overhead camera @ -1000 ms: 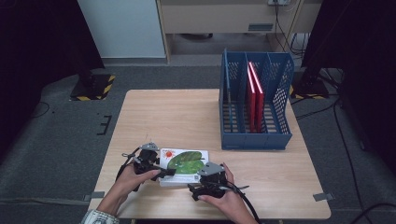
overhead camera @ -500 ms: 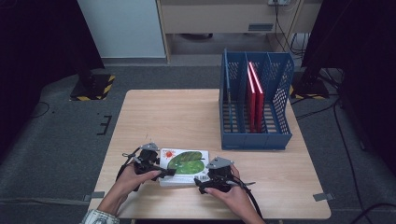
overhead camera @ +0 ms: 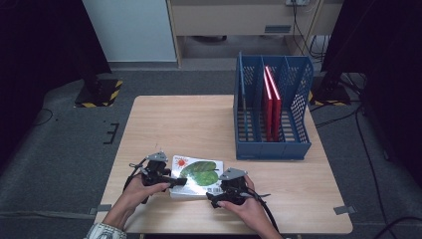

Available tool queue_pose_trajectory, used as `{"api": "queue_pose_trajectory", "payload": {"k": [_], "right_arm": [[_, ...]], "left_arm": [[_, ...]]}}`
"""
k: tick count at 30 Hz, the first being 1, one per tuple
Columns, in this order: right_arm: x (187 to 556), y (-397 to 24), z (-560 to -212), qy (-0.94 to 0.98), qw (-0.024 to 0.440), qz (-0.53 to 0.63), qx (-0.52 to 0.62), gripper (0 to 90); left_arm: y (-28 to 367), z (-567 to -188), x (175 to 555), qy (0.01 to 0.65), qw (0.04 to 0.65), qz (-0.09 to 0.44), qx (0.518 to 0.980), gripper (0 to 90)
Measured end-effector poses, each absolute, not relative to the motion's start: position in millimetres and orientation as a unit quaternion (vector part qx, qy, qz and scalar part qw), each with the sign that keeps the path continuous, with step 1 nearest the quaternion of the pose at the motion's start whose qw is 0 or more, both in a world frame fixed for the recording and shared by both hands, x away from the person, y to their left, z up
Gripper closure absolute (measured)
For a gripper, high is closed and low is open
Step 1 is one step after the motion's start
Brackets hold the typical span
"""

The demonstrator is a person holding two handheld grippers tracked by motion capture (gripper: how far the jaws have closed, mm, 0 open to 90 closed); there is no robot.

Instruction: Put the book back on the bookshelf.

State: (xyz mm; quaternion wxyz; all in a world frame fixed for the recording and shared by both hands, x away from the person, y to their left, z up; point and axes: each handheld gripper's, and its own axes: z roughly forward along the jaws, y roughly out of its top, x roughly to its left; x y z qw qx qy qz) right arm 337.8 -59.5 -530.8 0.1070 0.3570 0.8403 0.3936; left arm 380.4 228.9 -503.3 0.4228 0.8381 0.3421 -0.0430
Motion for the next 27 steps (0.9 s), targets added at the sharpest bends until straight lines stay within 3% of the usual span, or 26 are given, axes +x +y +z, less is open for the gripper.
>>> {"api": "queue_pose_trajectory", "payload": {"k": [17, 25, 27], "right_arm": [[341.3, -59.3, -533.5, 0.838, 0.068, 0.402, 0.363, 3.6], [343.2, -62.3, -532.3, 0.836, 0.063, 0.405, 0.366, 4.9], [343.8, -62.2, -533.1, 0.838, 0.061, 0.403, 0.364, 4.8]], "left_arm": [[228.3, -493.4, 374.9, 0.303, 0.448, -0.042, 0.84, 62.3], [232.6, -501.1, 380.6, 0.33, 0.45, -0.067, 0.827, 60.9], [233.6, -503.2, 383.2, 0.341, 0.446, -0.071, 0.825, 55.8]]}}
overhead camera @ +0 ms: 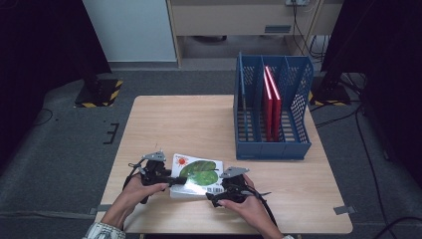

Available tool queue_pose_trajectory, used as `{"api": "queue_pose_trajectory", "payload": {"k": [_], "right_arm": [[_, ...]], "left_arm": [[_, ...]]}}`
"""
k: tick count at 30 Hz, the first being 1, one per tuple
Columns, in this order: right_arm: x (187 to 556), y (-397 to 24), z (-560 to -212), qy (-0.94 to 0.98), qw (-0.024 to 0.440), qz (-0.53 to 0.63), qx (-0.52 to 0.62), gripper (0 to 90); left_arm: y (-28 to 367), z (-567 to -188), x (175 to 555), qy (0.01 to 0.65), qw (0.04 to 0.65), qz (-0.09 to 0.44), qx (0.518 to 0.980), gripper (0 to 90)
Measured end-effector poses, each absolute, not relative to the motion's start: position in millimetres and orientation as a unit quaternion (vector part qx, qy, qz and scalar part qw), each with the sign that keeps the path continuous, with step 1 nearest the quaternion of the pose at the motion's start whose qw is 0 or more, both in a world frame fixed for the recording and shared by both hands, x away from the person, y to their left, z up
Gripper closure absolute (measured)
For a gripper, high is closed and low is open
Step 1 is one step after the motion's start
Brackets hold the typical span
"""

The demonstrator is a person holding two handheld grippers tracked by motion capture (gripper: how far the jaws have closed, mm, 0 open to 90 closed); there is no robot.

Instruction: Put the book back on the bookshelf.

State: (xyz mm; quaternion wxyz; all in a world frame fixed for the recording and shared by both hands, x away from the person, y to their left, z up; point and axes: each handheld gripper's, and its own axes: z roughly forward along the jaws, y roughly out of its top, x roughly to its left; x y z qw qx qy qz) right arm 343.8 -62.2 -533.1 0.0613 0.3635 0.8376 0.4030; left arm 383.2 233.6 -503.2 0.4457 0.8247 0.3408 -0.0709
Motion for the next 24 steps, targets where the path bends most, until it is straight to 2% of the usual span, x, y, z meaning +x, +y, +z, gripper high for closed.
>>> {"api": "queue_pose_trajectory", "payload": {"k": [7, 16, 24], "right_arm": [[344, -62, -534, 0.839, 0.065, 0.401, 0.361, 4.7], [345, -64, -532, 0.837, 0.062, 0.408, 0.36, 4.2], [349, -65, -532, 0.833, 0.049, 0.412, 0.367, 4.1]], "left_arm": [[234, -505, 388, 0.344, 0.437, -0.073, 0.828, 48.7], [231, -493, 380, 0.3, 0.46, -0.065, 0.833, 65.2], [230, -492, 377, 0.289, 0.45, -0.052, 0.843, 66.3]]}}
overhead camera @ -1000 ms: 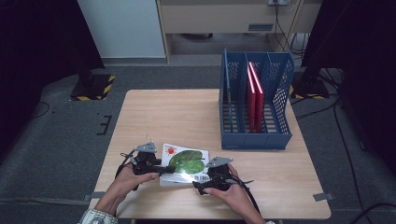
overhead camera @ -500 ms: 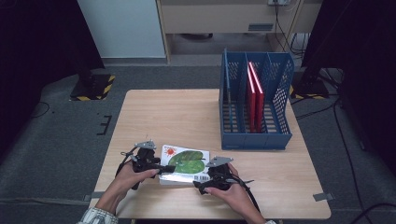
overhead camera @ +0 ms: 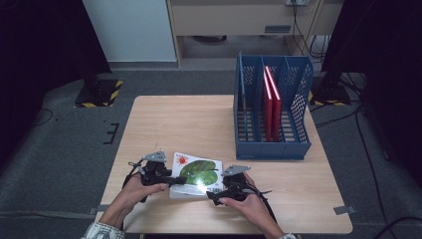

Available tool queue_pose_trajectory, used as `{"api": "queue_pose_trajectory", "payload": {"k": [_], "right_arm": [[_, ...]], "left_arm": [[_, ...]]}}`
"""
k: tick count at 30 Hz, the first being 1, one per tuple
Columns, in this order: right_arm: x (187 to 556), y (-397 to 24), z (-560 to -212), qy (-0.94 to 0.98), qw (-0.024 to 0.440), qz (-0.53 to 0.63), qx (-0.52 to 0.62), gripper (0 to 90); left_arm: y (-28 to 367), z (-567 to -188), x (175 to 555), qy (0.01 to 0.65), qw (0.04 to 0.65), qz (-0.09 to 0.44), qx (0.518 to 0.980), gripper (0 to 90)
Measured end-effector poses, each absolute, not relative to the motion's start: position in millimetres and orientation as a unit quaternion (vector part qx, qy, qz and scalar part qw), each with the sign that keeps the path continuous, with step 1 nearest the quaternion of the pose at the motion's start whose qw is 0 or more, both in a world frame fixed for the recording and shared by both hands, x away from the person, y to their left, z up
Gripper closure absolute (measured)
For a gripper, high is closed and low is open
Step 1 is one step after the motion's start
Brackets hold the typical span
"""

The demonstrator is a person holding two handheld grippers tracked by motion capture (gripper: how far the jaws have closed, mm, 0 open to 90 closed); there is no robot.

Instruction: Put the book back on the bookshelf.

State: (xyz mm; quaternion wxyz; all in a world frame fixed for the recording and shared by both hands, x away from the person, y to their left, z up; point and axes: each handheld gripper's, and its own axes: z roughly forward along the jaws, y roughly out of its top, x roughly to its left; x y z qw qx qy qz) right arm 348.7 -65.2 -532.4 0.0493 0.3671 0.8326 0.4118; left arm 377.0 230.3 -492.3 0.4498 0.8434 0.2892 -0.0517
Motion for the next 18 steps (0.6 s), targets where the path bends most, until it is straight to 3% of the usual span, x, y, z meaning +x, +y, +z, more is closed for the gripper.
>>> {"api": "queue_pose_trajectory", "payload": {"k": [18], "right_arm": [[348.8, -61.1, -534.8, 0.845, 0.054, 0.404, 0.347, 0.7]], "left_arm": [[230.7, -489.4, 372.3, 0.255, 0.45, -0.032, 0.855, 68.2]]}}
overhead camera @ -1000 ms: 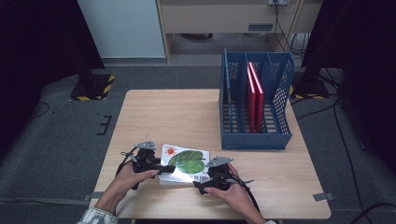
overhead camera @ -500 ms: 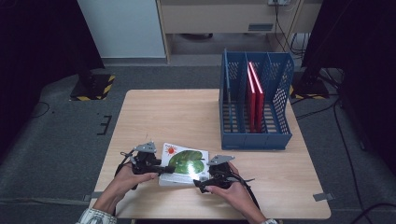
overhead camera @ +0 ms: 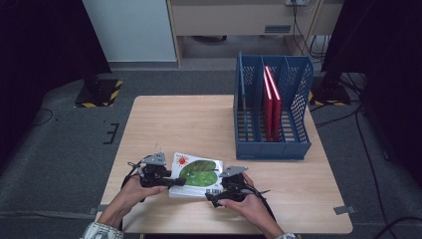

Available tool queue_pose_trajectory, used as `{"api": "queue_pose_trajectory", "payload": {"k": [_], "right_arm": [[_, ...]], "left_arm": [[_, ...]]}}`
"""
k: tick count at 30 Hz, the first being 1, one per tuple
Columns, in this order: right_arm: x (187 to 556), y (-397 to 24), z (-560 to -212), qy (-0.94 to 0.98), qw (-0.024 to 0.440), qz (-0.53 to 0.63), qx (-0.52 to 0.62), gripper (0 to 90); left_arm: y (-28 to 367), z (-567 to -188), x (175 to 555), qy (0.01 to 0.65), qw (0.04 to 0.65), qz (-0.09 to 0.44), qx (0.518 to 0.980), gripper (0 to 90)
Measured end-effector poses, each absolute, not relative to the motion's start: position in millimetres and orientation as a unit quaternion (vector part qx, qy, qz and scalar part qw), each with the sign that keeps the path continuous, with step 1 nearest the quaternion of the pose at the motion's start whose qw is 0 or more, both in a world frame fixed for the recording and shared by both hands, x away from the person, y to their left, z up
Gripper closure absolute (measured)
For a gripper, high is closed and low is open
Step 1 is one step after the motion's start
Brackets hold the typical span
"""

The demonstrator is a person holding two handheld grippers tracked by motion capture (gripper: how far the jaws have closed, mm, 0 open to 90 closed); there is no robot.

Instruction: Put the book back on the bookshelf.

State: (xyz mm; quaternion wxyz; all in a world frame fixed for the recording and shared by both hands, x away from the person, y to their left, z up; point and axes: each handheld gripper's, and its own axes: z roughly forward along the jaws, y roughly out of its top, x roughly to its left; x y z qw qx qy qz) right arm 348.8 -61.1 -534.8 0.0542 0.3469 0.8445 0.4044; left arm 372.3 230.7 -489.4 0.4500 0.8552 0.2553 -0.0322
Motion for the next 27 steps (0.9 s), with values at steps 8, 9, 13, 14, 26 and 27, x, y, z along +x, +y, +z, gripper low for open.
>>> {"api": "queue_pose_trajectory", "payload": {"k": [8, 9, 13, 14, 26, 27], "right_arm": [[350, -57, -535, 0.847, 0.071, 0.404, 0.339, 0.6], [351, -57, -535, 0.847, 0.076, 0.405, 0.337, 0.7], [353, -54, -535, 0.844, 0.097, 0.406, 0.336, 0.7], [353, -54, -535, 0.844, 0.099, 0.407, 0.336, 0.7], [355, -49, -535, 0.844, 0.128, 0.401, 0.333, 3.2], [355, -49, -535, 0.844, 0.126, 0.401, 0.333, 4.0]], "left_arm": [[231, -486, 371, 0.245, 0.447, -0.012, 0.86, 68.4], [232, -486, 371, 0.242, 0.45, -0.008, 0.86, 68.3], [231, -481, 370, 0.229, 0.453, 0.012, 0.862, 69.3], [231, -481, 371, 0.229, 0.454, 0.013, 0.861, 69.9], [234, -487, 371, 0.232, 0.454, 0.014, 0.86, 74.8], [235, -487, 371, 0.233, 0.454, 0.014, 0.86, 74.8]]}}
